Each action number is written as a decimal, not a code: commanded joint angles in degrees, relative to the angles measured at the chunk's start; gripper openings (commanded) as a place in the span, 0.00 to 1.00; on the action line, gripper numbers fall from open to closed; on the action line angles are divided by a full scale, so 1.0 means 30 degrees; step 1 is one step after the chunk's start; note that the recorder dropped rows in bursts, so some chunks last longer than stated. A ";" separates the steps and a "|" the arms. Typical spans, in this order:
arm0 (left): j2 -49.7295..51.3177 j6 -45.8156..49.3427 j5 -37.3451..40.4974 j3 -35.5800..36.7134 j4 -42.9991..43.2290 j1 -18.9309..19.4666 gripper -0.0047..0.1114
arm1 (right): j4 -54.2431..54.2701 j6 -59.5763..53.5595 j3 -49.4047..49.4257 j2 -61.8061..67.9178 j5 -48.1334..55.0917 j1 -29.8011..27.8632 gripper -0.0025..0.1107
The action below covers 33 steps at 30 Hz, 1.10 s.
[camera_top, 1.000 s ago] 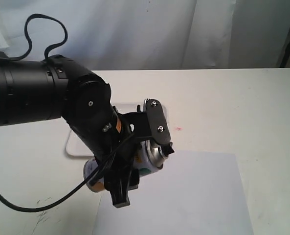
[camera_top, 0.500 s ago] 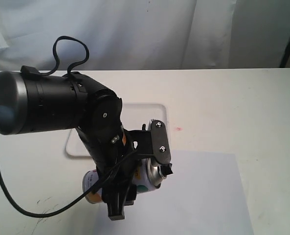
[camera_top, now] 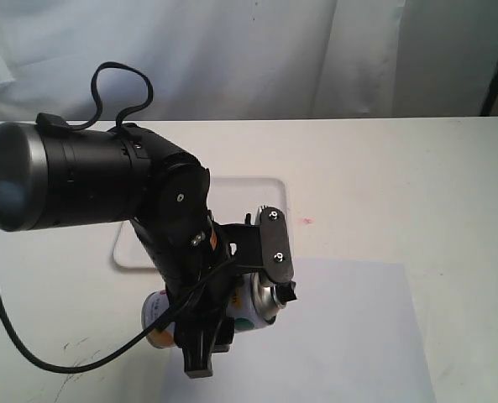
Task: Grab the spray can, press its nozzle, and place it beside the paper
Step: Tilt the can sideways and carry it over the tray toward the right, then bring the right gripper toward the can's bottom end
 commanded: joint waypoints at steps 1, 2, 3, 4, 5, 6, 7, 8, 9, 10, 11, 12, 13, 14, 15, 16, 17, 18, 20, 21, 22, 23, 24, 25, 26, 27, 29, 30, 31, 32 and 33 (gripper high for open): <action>-0.0193 0.0194 -0.0656 -0.0200 -0.0207 -0.0076 0.04 | 0.0752 0.0624 0.0071 -0.0069 -0.4670 -0.0076 0.02; -0.0193 0.0194 -0.0816 -0.0200 -0.0207 -0.0076 0.04 | 0.0752 0.0624 0.0071 -0.0069 -0.5720 -0.0076 0.02; -0.0193 0.0008 -0.1059 -0.0200 -0.0207 -0.0076 0.04 | 0.0752 0.0624 0.0071 -0.0069 -0.7667 -0.0076 0.02; -0.0193 -0.0047 -0.1096 -0.0200 -0.0207 -0.0076 0.04 | 0.0705 0.0871 0.0071 -0.0069 -0.8936 -0.0076 0.02; -0.0193 -0.0045 -0.1012 -0.0200 -0.0403 -0.0076 0.04 | 0.0705 0.0915 0.0071 -0.0069 -1.0181 -0.0076 0.02; -0.0193 -0.0045 -0.1012 -0.0200 -0.0581 -0.0076 0.04 | 0.0705 0.0915 0.0071 -0.0069 -1.0287 -0.0076 0.02; -0.0193 -0.0045 -0.1088 -0.0200 -0.0712 -0.0076 0.04 | 0.0705 0.0915 -0.0149 -0.0069 -0.8877 -0.0076 0.02; -0.0193 0.0011 -0.1088 -0.0200 -0.0756 -0.0076 0.04 | 0.0705 0.0915 -0.0609 -0.0022 -0.7601 -0.0076 0.02; -0.0193 0.0204 -0.1016 -0.0200 -0.0619 -0.0076 0.04 | 0.0705 0.0915 -0.1731 0.0667 -0.5537 -0.0076 0.02; -0.0193 0.0433 -0.1021 -0.0200 -0.0601 -0.0076 0.04 | 0.0705 0.0915 -0.2701 0.1570 -0.4338 -0.0076 0.02; -0.0193 0.0475 -0.1021 -0.0200 -0.0601 -0.0076 0.04 | 0.0705 0.0915 -0.3478 0.2413 -0.3393 -0.0076 0.02; -0.0193 0.0475 -0.1021 -0.0200 -0.0601 -0.0076 0.04 | 0.0705 0.0915 -0.4559 0.3684 -0.1893 -0.0076 0.02; -0.0193 0.0469 -0.1021 -0.0200 -0.0622 -0.0076 0.04 | 0.0705 0.0915 -0.5340 0.4771 -0.0439 -0.0076 0.02; -0.0193 0.0469 -0.0878 -0.0200 -0.0623 -0.0076 0.04 | 0.0705 0.0915 -0.6333 0.6293 0.1083 -0.0076 0.02; -0.0193 0.0469 -0.0731 -0.0200 -0.0623 -0.0076 0.04 | 0.0705 0.0915 -0.6901 0.7262 0.2125 -0.0076 0.02; -0.0193 0.0469 -0.0594 -0.0200 -0.0623 -0.0076 0.04 | 0.0705 0.0915 -0.7429 0.8235 0.3094 -0.0076 0.02; -0.0193 0.0469 -0.0504 -0.0200 -0.0623 -0.0076 0.04 | 0.0749 0.0915 -0.7915 0.9208 0.4019 -0.0076 0.02; -0.0193 0.0469 -0.0460 -0.0200 -0.0623 -0.0076 0.04 | 0.0908 0.0881 -0.8365 1.0149 0.4963 -0.0076 0.02; -0.0193 0.0469 -0.0414 -0.0200 -0.0623 -0.0076 0.04 | 0.1520 0.0523 -0.9059 1.1819 0.6573 -0.0076 0.02; -0.0193 0.0469 -0.0414 -0.0200 -0.0623 -0.0076 0.04 | 0.1915 0.0036 -0.9417 1.2731 0.7514 -0.0076 0.02; -0.0193 0.0469 -0.0414 -0.0200 -0.0623 -0.0076 0.04 | 0.2300 -0.0594 -0.9744 1.3604 0.8495 -0.0076 0.02; -0.0193 0.0469 -0.0414 -0.0200 -0.0623 -0.0076 0.04 | 0.2580 -0.1213 -0.9990 1.4263 0.9299 -0.0076 0.02; -0.0193 0.0469 -0.0414 -0.0200 -0.0623 -0.0076 0.04 | 0.3079 -0.1914 -1.0229 1.5066 1.0146 -0.0076 0.02; -0.0193 0.0469 -0.0477 -0.0200 -0.0623 -0.0076 0.04 | 0.3613 -0.2519 -1.0385 1.5845 1.0725 -0.0076 0.02; -0.0193 0.0469 -0.0646 -0.0200 -0.0623 -0.0076 0.04 | 0.4036 -0.2790 -1.0478 1.6398 1.1134 -0.0076 0.02; -0.0193 0.0469 -0.0801 -0.0200 -0.0623 -0.0076 0.04 | 0.4648 -0.3024 -1.0524 1.7012 1.1390 -0.0076 0.02; -0.0193 0.0469 -0.1161 -0.0200 -0.0623 -0.0076 0.04 | 0.5917 -0.3504 -1.0565 1.7979 1.1401 -0.0076 0.02; -0.0193 0.0469 -0.1211 -0.0200 -0.0623 -0.0076 0.04 | 0.6563 -0.3928 -1.0531 1.8357 1.1401 -0.0076 0.02; -0.0193 0.0469 -0.1211 -0.0200 -0.0623 -0.0076 0.04 | 0.7215 -0.4582 -1.0531 1.8730 1.1441 -0.0076 0.02; -0.0193 0.0469 -0.1211 -0.0200 -0.0623 -0.0076 0.04 | 0.7756 -0.5198 -1.0531 1.8984 1.1441 -0.0076 0.02; -0.0193 0.0469 -0.1211 -0.0200 -0.0623 -0.0076 0.04 | 0.8422 -0.5816 -1.0531 1.9315 1.1441 -0.0076 0.02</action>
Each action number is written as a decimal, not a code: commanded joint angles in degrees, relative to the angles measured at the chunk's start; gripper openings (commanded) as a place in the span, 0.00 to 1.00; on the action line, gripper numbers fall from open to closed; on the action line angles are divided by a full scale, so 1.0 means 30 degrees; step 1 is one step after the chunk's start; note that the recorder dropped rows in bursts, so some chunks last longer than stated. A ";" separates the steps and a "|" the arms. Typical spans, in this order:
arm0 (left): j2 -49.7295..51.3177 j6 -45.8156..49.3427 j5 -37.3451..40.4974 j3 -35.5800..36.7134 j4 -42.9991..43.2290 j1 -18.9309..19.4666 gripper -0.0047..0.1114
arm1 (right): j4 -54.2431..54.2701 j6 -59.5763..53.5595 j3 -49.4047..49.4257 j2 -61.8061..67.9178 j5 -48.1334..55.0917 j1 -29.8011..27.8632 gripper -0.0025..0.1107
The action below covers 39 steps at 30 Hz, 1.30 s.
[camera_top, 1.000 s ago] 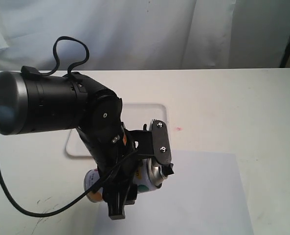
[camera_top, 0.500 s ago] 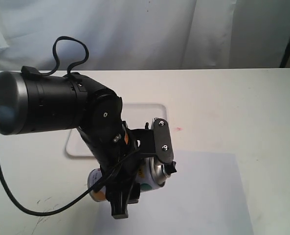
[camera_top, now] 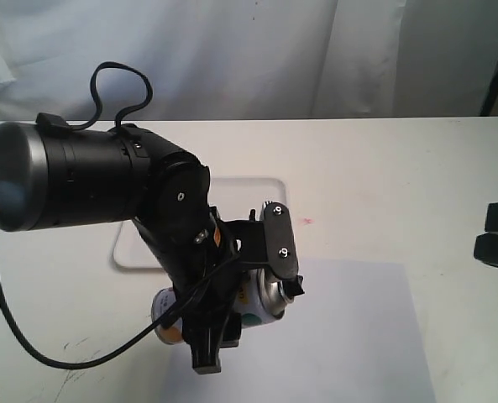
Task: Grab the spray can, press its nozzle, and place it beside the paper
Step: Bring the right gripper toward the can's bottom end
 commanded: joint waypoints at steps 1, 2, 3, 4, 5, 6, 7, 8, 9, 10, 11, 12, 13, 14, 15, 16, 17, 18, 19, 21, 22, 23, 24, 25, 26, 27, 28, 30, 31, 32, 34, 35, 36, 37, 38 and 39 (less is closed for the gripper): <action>-0.0193 0.0098 -0.0387 -0.0200 -0.0149 -0.0076 0.04 | 0.3114 -0.2399 -0.0218 0.1518 0.0163 -0.0076 0.02; -0.0193 0.0098 -0.0387 -0.0200 -0.0149 -0.0076 0.04 | 0.3598 -0.2537 -0.0252 0.1830 0.0163 -0.0076 0.02; -0.0193 0.0098 -0.0381 -0.0200 -0.0182 -0.0076 0.04 | 0.4113 -0.2672 -0.0287 0.2274 0.0250 -0.0076 0.02; -0.0193 0.0098 -0.0381 -0.0200 -0.0217 -0.0076 0.04 | 0.4402 -0.2804 -0.0424 0.2755 0.0425 -0.0076 0.02; -0.0193 0.0098 -0.0381 -0.0200 -0.0217 -0.0076 0.04 | 0.4558 -0.3000 -0.0609 0.3278 0.0643 -0.0076 0.02; -0.0193 0.0098 -0.0421 -0.0200 -0.0217 -0.0076 0.04 | 0.4639 -0.3315 -0.0822 0.3828 0.1036 -0.0076 0.02; -0.0193 0.0098 -0.0504 -0.0200 -0.0217 -0.0076 0.04 | 0.4641 -0.3575 -0.1058 0.4393 0.1425 -0.0076 0.02; -0.0193 0.0140 -0.0633 -0.0200 -0.0217 -0.0076 0.04 | 0.4684 -0.3701 -0.1242 0.4817 0.1698 -0.0076 0.02; -0.0193 0.0228 -0.0781 -0.0200 -0.0217 -0.0076 0.04 | 0.4733 -0.3806 -0.1447 0.5320 0.1970 -0.0076 0.02; -0.0193 0.0262 -0.0875 -0.0200 -0.0217 -0.0076 0.04 | 0.4980 -0.4115 -0.1620 0.5755 0.2104 -0.0076 0.02; -0.0193 0.0439 -0.1013 -0.0200 -0.0217 -0.0076 0.04 | 0.5458 -0.4591 -0.1702 0.6102 0.2104 -0.0076 0.02; -0.0193 0.0624 -0.1059 -0.0200 -0.0217 -0.0076 0.04 | 0.5831 -0.4912 -0.1742 0.6337 0.2104 -0.0076 0.02; -0.0193 0.0622 -0.1151 -0.0200 -0.0217 -0.0076 0.04 | 0.6420 -0.5258 -0.1742 0.6584 0.2104 -0.0076 0.02; -0.0193 0.0622 -0.1250 -0.0200 -0.0293 -0.0076 0.04 | 0.6955 -0.5689 -0.1742 0.6829 0.2104 -0.0076 0.02; -0.0193 0.0660 -0.1294 -0.0200 -0.0293 -0.0076 0.04 | 0.7311 -0.6018 -0.1742 0.7047 0.2216 -0.0076 0.02; -0.0193 0.0657 -0.1386 -0.0200 -0.0293 -0.0076 0.04 | 0.7660 -0.6453 -0.1742 0.7255 0.2560 -0.0076 0.02; -0.0193 0.0657 -0.1485 -0.0200 -0.0293 -0.0076 0.04 | 0.8027 -0.6898 -0.1742 0.7401 0.2708 -0.0076 0.02; -0.0193 0.0657 -0.1578 -0.0200 -0.0293 -0.0076 0.04 | 0.8267 -0.7205 -0.1742 0.7594 0.2881 -0.0076 0.02; -0.0193 0.0657 -0.1675 -0.0200 -0.0293 -0.0076 0.04 | 0.8511 -0.7417 -0.1742 0.7691 0.2989 -0.0076 0.02; -0.0118 0.0657 -0.1865 -0.0200 -0.0509 -0.0076 0.04 | 0.8959 -0.7937 -0.1742 0.7889 0.3259 -0.0076 0.02; -0.0114 0.0657 -0.1945 -0.0200 -0.0670 -0.0076 0.04 | 0.9098 -0.8171 -0.1742 0.7933 0.3372 -0.0076 0.02; 0.0031 0.0657 -0.2001 -0.0200 -0.0815 -0.0076 0.04 | 0.9324 -0.8354 -0.1742 0.7969 0.3511 -0.0076 0.02; 0.0124 0.0800 -0.2001 -0.0216 -0.1024 -0.0076 0.04 | 0.9381 -0.8451 -0.1742 0.8013 0.3572 -0.0076 0.02; 0.0291 0.0817 -0.1963 -0.0247 -0.1211 -0.0076 0.04 | 0.9381 -0.8525 -0.1742 0.8039 0.3609 -0.0034 0.02; 0.0553 0.0813 -0.1910 -0.0294 -0.1281 -0.0076 0.04 | 0.9317 -0.8525 -0.1742 0.8039 0.3521 0.0040 0.02; 0.0758 0.0813 -0.1773 -0.0432 -0.1281 -0.0076 0.04 | 0.9209 -0.8525 -0.1742 0.8039 0.3438 0.0145 0.02; 0.1011 0.0813 -0.1585 -0.0578 -0.1281 -0.0076 0.04 | 0.9209 -0.8525 -0.1742 0.8039 0.3445 0.0151 0.02; 0.1364 0.0775 -0.1342 -0.0865 -0.1281 -0.0076 0.04 | 0.9068 -0.8525 -0.1742 0.8039 0.3487 0.0151 0.02; 0.1452 0.0775 -0.1309 -0.1035 -0.1281 -0.0076 0.04 | 0.9021 -0.8525 -0.1742 0.8039 0.3487 0.0151 0.02; 0.1452 0.0742 -0.1384 -0.1128 -0.1221 -0.0076 0.04 | 0.8880 -0.8525 -0.1742 0.8039 0.3487 0.0151 0.02; 0.1416 0.0742 -0.1369 -0.1484 -0.1187 -0.0076 0.04 | 0.8836 -0.8525 -0.1742 0.8039 0.3591 0.0151 0.02; 0.1416 0.0742 -0.1369 -0.1670 -0.1187 -0.0076 0.04 | 0.8836 -0.8525 -0.1742 0.8087 0.3667 0.0151 0.02; 0.1416 0.0742 -0.1274 -0.1846 -0.1187 -0.0076 0.04 | 0.8874 -0.8525 -0.1742 0.8189 0.3752 0.0151 0.02; 0.1416 0.0742 -0.1113 -0.2026 -0.1187 -0.0076 0.04 | 0.8874 -0.8525 -0.1742 0.8383 0.3784 0.0151 0.02; 0.1416 0.0788 -0.0923 -0.2195 -0.1187 -0.0076 0.04 | 0.8874 -0.8525 -0.1742 0.8685 0.3800 0.0151 0.02; 0.1416 0.0923 -0.0659 -0.2317 -0.1187 -0.0076 0.04 | 0.9013 -0.8525 -0.1742 0.9053 0.3891 0.0151 0.02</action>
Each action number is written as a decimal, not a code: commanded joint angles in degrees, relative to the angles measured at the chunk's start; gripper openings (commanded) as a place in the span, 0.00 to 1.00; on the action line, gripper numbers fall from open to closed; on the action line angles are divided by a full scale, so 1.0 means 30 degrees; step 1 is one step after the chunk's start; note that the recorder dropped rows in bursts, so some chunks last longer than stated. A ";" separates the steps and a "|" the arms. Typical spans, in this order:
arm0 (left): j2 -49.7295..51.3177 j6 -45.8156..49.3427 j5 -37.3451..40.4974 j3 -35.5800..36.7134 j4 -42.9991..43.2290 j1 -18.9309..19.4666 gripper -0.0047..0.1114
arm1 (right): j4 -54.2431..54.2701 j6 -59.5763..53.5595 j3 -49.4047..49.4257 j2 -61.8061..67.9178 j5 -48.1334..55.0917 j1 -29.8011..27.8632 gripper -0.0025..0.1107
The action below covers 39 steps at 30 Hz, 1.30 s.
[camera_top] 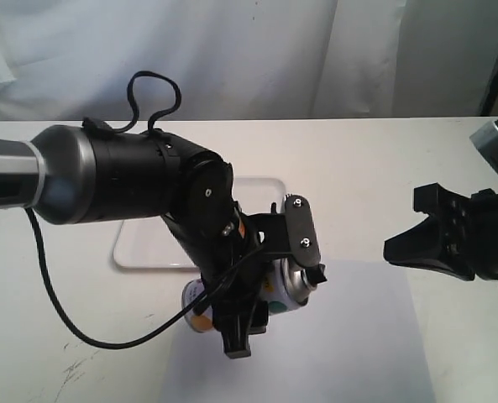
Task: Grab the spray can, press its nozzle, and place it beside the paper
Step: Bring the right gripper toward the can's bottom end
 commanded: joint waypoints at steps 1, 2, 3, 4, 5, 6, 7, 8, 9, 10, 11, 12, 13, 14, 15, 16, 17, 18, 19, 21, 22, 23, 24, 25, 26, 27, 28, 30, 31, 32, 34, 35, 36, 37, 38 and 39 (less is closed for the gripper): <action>-0.0253 0.0470 0.0796 -0.0780 -0.0216 -0.0076 0.04 | 0.0403 -0.0511 -0.0102 0.1289 0.0540 0.0028 0.02; -0.0253 0.0573 0.1074 -0.0877 -0.0216 -0.0076 0.04 | 0.0768 -0.0944 -0.0102 0.1618 0.0703 0.0028 0.02; -0.0253 0.0573 0.1258 -0.0961 -0.0168 -0.0076 0.04 | 0.1379 -0.1615 -0.0102 0.2026 0.1071 0.0028 0.02; -0.0253 0.0573 0.1361 -0.0968 -0.0168 -0.0076 0.04 | 0.2106 -0.2334 -0.0102 0.2383 0.1519 0.0028 0.02; -0.0253 0.0573 0.1361 -0.0968 -0.0168 -0.0076 0.04 | 0.2707 -0.2977 -0.0102 0.2634 0.2002 0.0028 0.02; -0.0253 0.0573 0.1404 -0.0968 -0.0168 -0.0076 0.04 | 0.3348 -0.3492 -0.0102 0.2904 0.2462 0.0028 0.02; -0.0212 0.0573 0.1484 -0.0968 -0.0168 -0.0076 0.04 | 0.3779 -0.3833 -0.0102 0.3126 0.2763 0.0028 0.02; -0.0174 0.0573 0.1518 -0.0968 -0.0168 -0.0076 0.04 | 0.3868 -0.3926 -0.0102 0.3302 0.2839 0.0028 0.02; -0.0073 0.0573 0.1565 -0.0968 -0.0168 -0.0076 0.04 | 0.3868 -0.3926 -0.0102 0.3434 0.2839 0.0028 0.02; 0.0012 0.0573 0.1565 -0.0968 -0.0110 -0.0076 0.04 | 0.3742 -0.3926 -0.0102 0.3626 0.2839 0.0028 0.02; 0.0161 0.0573 0.1565 -0.0968 -0.0115 -0.0076 0.04 | 0.3742 -0.3926 -0.0102 0.3783 0.2839 0.0028 0.02; 0.0263 0.0573 0.1565 -0.0968 -0.0115 -0.0076 0.04 | 0.3777 -0.3926 -0.0102 0.3870 0.2890 0.0028 0.02; 0.0368 0.0573 0.1565 -0.0968 -0.0115 -0.0076 0.04 | 0.3778 -0.3926 -0.0102 0.4043 0.2981 0.0028 0.02; 0.0452 0.0573 0.1565 -0.0968 -0.0068 -0.0076 0.04 | 0.3778 -0.3968 -0.0102 0.4130 0.3014 0.0028 0.02; 0.0550 0.0573 0.1565 -0.0968 0.0085 -0.0076 0.04 | 0.3778 -0.3996 -0.0102 0.4214 0.3014 0.0113 0.02; 0.0601 0.0573 0.1523 -0.0968 0.0245 -0.0076 0.04 | 0.3778 -0.3996 -0.0102 0.4245 0.2971 0.0220 0.02; 0.0680 0.0573 0.1523 -0.0968 0.0384 -0.0076 0.04 | 0.3778 -0.4087 -0.0102 0.4291 0.2873 0.0455 0.02; 0.0680 0.0573 0.1482 -0.0968 0.0381 -0.0076 0.04 | 0.3778 -0.4164 -0.0102 0.4291 0.2788 0.0717 0.02; 0.0716 0.0573 0.1482 -0.0968 0.0381 -0.0076 0.04 | 0.3778 -0.4220 -0.0102 0.4291 0.2709 0.0989 0.02; 0.0765 0.0573 0.1482 -0.0968 0.0381 -0.0076 0.04 | 0.3824 -0.4279 -0.0102 0.4291 0.2457 0.1375 0.02; 0.0765 0.0573 0.1482 -0.0968 0.0381 -0.0076 0.04 | 0.3824 -0.4279 -0.0102 0.4291 0.2208 0.1507 0.02; 0.0804 0.0573 0.1482 -0.0968 0.0381 -0.0076 0.04 | 0.3824 -0.4279 -0.0102 0.4291 0.2021 0.1646 0.02; 0.0804 0.0573 0.1482 -0.0968 0.0381 -0.0076 0.04 | 0.3787 -0.4279 -0.0102 0.4291 0.1901 0.1726 0.02; 0.0804 0.0573 0.1482 -0.0968 0.0381 -0.0076 0.04 | 0.3787 -0.4279 -0.0102 0.4291 0.1859 0.1775 0.02; 0.0798 0.0573 0.1439 -0.0968 0.0381 -0.0076 0.04 | 0.3787 -0.4279 -0.0102 0.4291 0.1859 0.1903 0.02; 0.0798 0.0573 0.1409 -0.0968 0.0336 -0.0076 0.04 | 0.3829 -0.4279 -0.0102 0.4291 0.1859 0.1987 0.02; 0.0798 0.0573 0.1409 -0.0968 0.0336 -0.0076 0.04 | 0.3829 -0.4279 -0.0102 0.4291 0.1785 0.2082 0.02; 0.0798 0.0573 0.1409 -0.0968 0.0336 -0.0076 0.04 | 0.3957 -0.4279 -0.0102 0.4291 0.1510 0.2268 0.02; 0.0798 0.0573 0.1409 -0.0968 0.0336 -0.0076 0.04 | 0.4041 -0.4279 -0.0102 0.4291 0.1418 0.2365 0.02; 0.0798 0.0573 0.1409 -0.0968 0.0336 -0.0076 0.04 | 0.4175 -0.4320 -0.0102 0.4291 0.1418 0.2402 0.02; 0.0798 0.0573 0.1409 -0.0968 0.0336 -0.0076 0.04 | 0.4410 -0.4530 -0.0102 0.4291 0.1456 0.2491 0.02; 0.0798 0.0573 0.1409 -0.0968 0.0336 -0.0076 0.04 | 0.4477 -0.4561 -0.0102 0.4291 0.1503 0.2526 0.02; 0.0798 0.0573 0.1373 -0.0968 0.0340 -0.0076 0.04 | 0.4477 -0.4561 -0.0102 0.4291 0.1463 0.2602 0.02; 0.0798 0.0573 0.1373 -0.0968 0.0340 -0.0076 0.04 | 0.4477 -0.4561 -0.0102 0.4291 0.1388 0.2650 0.02; 0.0798 0.0573 0.1373 -0.0968 0.0340 -0.0076 0.04 | 0.4477 -0.4561 -0.0102 0.4291 0.1387 0.2712 0.02; 0.0798 0.0573 0.1373 -0.0968 0.0340 -0.0076 0.04 | 0.4578 -0.4561 -0.0102 0.4468 0.1537 0.2694 0.02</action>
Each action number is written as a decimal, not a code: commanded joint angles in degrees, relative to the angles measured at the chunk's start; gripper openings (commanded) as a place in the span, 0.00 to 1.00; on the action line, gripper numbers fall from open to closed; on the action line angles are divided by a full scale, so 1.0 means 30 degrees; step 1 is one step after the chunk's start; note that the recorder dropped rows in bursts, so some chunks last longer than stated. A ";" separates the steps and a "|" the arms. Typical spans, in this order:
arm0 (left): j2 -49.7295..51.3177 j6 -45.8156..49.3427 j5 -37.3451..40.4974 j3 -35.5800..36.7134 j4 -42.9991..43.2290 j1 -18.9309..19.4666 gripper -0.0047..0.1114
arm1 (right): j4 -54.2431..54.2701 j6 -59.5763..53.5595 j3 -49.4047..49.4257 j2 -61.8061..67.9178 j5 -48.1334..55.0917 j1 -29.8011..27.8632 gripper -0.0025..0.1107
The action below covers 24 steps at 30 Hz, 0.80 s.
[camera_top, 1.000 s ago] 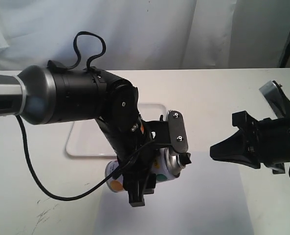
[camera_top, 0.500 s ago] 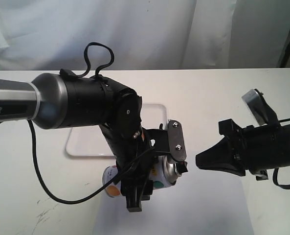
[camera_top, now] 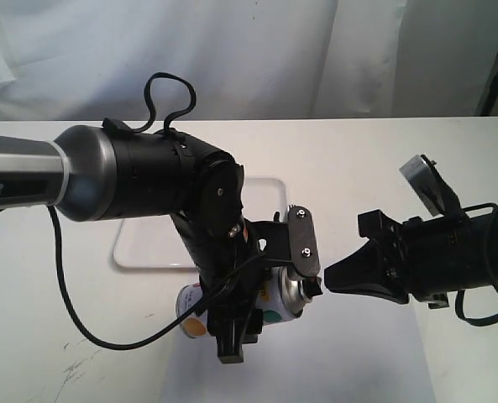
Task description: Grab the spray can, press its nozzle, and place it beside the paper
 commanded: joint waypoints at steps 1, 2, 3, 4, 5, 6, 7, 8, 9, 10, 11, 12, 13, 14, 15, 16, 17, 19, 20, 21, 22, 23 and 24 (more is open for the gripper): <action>-0.0053 0.0103 -0.0273 -0.0229 -0.0082 -0.0076 0.04 | 0.0410 -0.0270 -0.0059 0.0274 0.0039 0.0160 0.02; -0.0053 0.0103 -0.0307 -0.0229 -0.0082 -0.0076 0.04 | 0.0507 -0.0323 -0.0059 0.0470 0.0086 0.0160 0.02; -0.0053 0.0103 -0.0307 -0.0229 -0.0082 -0.0076 0.04 | 0.0651 -0.0482 -0.0059 0.0627 0.0225 0.0160 0.02; -0.0053 0.0103 -0.0307 -0.0229 -0.0082 -0.0076 0.04 | 0.0885 -0.0679 -0.0059 0.0877 0.0518 0.0160 0.02; -0.0053 0.0103 -0.0307 -0.0229 -0.0082 -0.0076 0.04 | 0.1125 -0.0878 -0.0059 0.1123 0.0861 0.0160 0.02; -0.0053 0.0103 -0.0307 -0.0229 -0.0082 -0.0076 0.04 | 0.1397 -0.1159 -0.0059 0.1302 0.1155 0.0160 0.02; -0.0053 0.0103 -0.0307 -0.0229 -0.0082 -0.0076 0.04 | 0.1711 -0.1382 -0.0059 0.1481 0.1403 0.0160 0.02; -0.0053 0.0103 -0.0307 -0.0229 -0.0082 -0.0076 0.04 | 0.2000 -0.1638 -0.0059 0.1610 0.1574 0.0160 0.02; -0.0053 0.0103 -0.0263 -0.0229 -0.0121 -0.0076 0.04 | 0.2046 -0.1700 -0.0059 0.1654 0.1569 0.0160 0.02; -0.0053 0.0103 -0.0263 -0.0229 -0.0121 -0.0076 0.04 | 0.2079 -0.1718 -0.0059 0.1699 0.1569 0.0160 0.02; -0.0053 0.0103 -0.0262 -0.0229 -0.0158 -0.0076 0.04 | 0.1979 -0.1718 -0.0087 0.1735 0.1521 0.0160 0.02; -0.0053 0.0103 -0.0262 -0.0229 -0.0158 -0.0076 0.04 | 0.1982 -0.1718 -0.0087 0.1735 0.1521 0.0160 0.02; -0.0053 0.0103 -0.0262 -0.0229 -0.0158 -0.0076 0.04 | 0.1982 -0.1718 -0.0087 0.1735 0.1521 0.0160 0.02; -0.0053 0.0103 -0.0262 -0.0229 -0.0158 -0.0076 0.04 | 0.1982 -0.1718 -0.0087 0.1735 0.1521 0.0160 0.02; -0.0053 0.0103 -0.0262 -0.0229 -0.0158 -0.0076 0.04 | 0.1982 -0.1718 -0.0087 0.1735 0.1521 0.0160 0.02; -0.0053 0.0103 -0.0262 -0.0229 -0.0158 -0.0076 0.04 | 0.1982 -0.1718 -0.0087 0.1735 0.1521 0.0160 0.02; -0.0053 0.0103 -0.0262 -0.0229 -0.0158 -0.0076 0.04 | 0.1982 -0.1718 -0.0087 0.1735 0.1521 0.0160 0.02; -0.0053 0.0103 -0.0262 -0.0229 -0.0158 -0.0076 0.04 | 0.1939 -0.1718 -0.0087 0.1732 0.1521 0.0160 0.02; -0.0053 0.0067 -0.0262 -0.0229 -0.0152 -0.0076 0.04 | 0.1817 -0.1718 -0.0087 0.1732 0.1468 0.0160 0.02; -0.0053 0.0067 -0.0262 -0.0229 -0.0152 -0.0076 0.04 | 0.1773 -0.1718 -0.0087 0.1732 0.1371 0.0160 0.02; -0.0053 0.0067 -0.0262 -0.0229 -0.0152 -0.0076 0.04 | 0.1678 -0.1718 -0.0087 0.1732 0.1289 0.0160 0.02; -0.0053 0.0067 -0.0262 -0.0229 -0.0152 -0.0076 0.04 | 0.1520 -0.1550 -0.0087 0.1732 0.1110 0.0160 0.02; -0.0053 0.0067 -0.0262 -0.0229 -0.0152 -0.0076 0.04 | 0.1497 -0.1509 -0.0087 0.1732 0.1076 0.0160 0.02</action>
